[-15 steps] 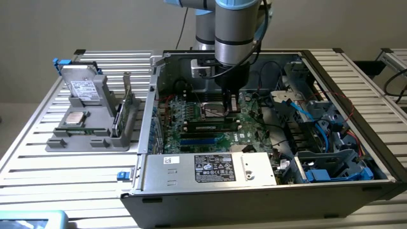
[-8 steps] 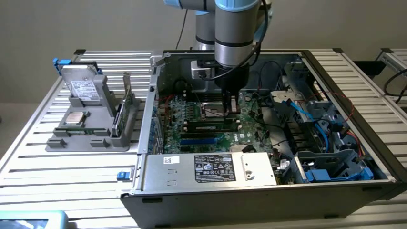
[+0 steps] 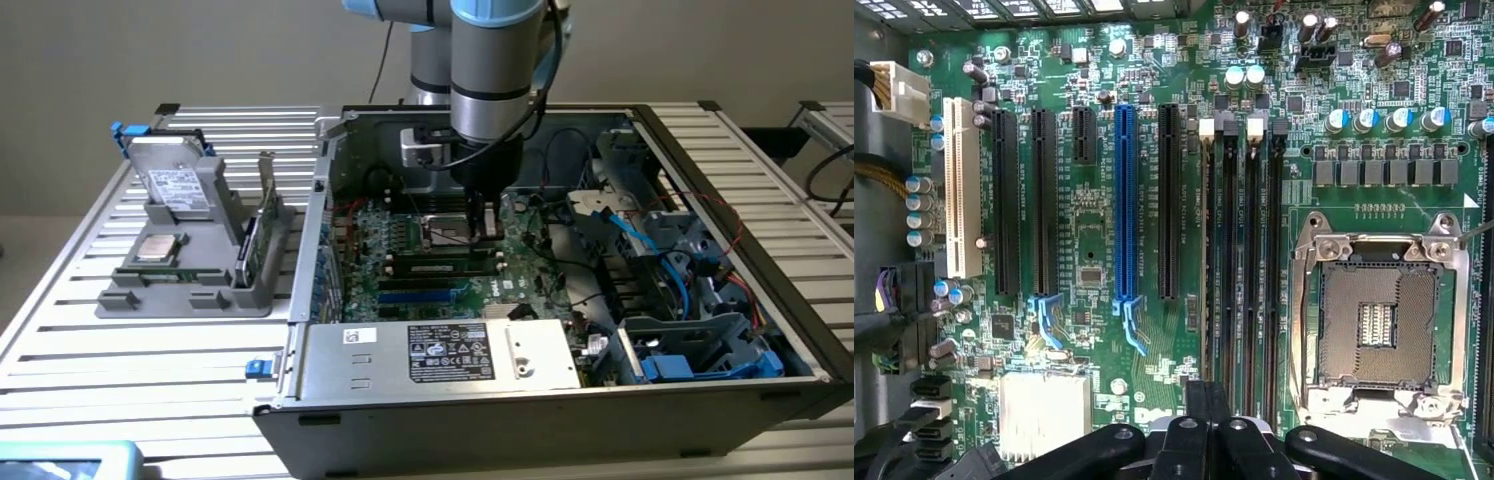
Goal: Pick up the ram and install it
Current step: 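Press down the ram until it locks into place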
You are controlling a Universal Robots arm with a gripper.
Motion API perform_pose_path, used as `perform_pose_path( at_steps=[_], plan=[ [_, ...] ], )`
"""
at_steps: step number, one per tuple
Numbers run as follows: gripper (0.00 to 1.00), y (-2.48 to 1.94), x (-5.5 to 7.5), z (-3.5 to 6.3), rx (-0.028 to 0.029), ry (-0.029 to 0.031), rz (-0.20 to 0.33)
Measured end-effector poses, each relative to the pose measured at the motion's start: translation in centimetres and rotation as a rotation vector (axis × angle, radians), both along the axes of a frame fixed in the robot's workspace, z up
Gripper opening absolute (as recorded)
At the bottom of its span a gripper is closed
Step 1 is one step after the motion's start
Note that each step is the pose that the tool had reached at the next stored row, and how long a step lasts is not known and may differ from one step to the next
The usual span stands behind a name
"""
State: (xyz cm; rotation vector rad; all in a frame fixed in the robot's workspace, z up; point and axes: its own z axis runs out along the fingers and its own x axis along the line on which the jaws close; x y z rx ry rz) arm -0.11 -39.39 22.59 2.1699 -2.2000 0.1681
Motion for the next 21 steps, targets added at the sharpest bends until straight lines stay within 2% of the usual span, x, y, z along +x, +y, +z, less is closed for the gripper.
perform_pose_path(
  at_steps=[6, 15, 18, 21],
  plan=[
    [0.11, -0.02, -1.4, 0.45, -0.0007, 0.0015, 0.000],
    [0.11, -0.04, -2.1, 0.51, -0.0010, 0.0033, 0.000],
    [0.11, -0.03, -2.5, 0.62, 0.0019, 0.0030, 0.000],
    [0.11, -0.02, -2.7, 0.63, 0.0021, 0.0033, 0.000]
  ],
)
